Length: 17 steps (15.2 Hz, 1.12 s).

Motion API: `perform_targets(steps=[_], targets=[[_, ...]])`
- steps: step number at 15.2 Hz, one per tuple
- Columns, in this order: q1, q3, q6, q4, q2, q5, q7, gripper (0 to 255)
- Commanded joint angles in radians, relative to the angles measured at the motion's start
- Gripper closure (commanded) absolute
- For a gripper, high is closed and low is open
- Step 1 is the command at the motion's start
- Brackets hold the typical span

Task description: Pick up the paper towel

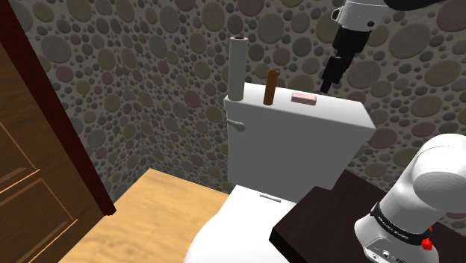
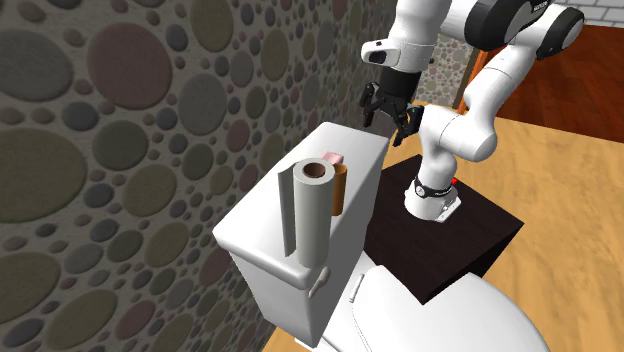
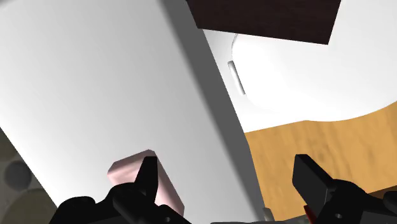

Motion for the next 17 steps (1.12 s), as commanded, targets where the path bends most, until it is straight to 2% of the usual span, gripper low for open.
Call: perform_targets(steps=[1,9,17], targets=[[0.0,0.0,0.0,0.0,0.0,0.0,0.0,0],[0.018,0.052,0.067,0.248,0.267,0.039,0.052,0],[0.029,0.1,0.068,0.56,0.53,0.045,0.104,0]])
